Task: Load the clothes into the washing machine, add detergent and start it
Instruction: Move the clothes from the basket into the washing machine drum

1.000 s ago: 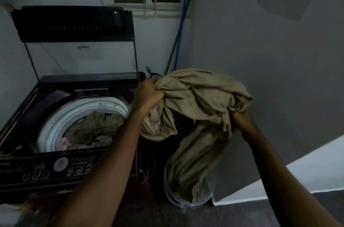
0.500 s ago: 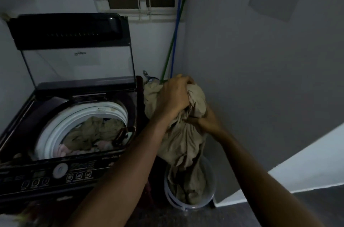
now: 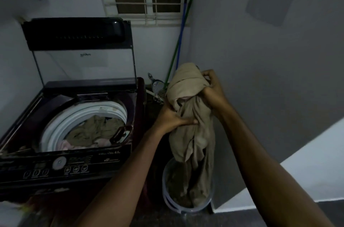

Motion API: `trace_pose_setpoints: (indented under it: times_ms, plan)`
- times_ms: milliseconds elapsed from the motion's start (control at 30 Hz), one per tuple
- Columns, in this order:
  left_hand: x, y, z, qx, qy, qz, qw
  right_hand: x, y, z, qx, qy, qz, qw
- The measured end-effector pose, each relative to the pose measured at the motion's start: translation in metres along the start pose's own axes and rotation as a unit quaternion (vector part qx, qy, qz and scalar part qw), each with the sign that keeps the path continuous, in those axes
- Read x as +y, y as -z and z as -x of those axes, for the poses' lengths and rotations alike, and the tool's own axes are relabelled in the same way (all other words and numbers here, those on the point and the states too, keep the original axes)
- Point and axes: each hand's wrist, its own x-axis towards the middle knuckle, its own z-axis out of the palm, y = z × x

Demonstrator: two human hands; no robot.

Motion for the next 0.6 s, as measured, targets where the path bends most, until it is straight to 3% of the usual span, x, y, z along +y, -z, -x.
trace_pose_setpoints:
  times_ms: [133, 200, 300, 400, 500, 600]
  plan:
    - [0.013, -0.010, 0.004, 0.198, 0.017, 0.004, 0.980, -0.016, -0.014, 0.008, -0.137, -0.041, -0.094, 0.985]
    - [0.023, -0.005, 0.006, 0.240, 0.014, 0.012, 0.971, -0.012, -0.005, 0.015, -0.189, -0.028, -0.108, 0.976]
    - [0.041, 0.006, 0.006, 0.284, -0.033, -0.006, 0.958, 0.019, 0.016, 0.033, -0.118, 0.017, 0.021, 0.993]
    - [0.058, 0.023, -0.003, 0.314, -0.048, 0.037, 0.947, 0.071, 0.020, 0.067, -0.067, -0.070, 0.127, 0.987]
    - [0.070, 0.041, -0.013, 0.315, -0.029, 0.111, 0.942, 0.116, -0.011, 0.088, -0.109, -0.116, 0.162, 0.974]
    - [0.073, 0.061, -0.016, 0.286, 0.002, 0.181, 0.941, 0.138, -0.046, 0.087, -0.051, -0.131, 0.107, 0.984]
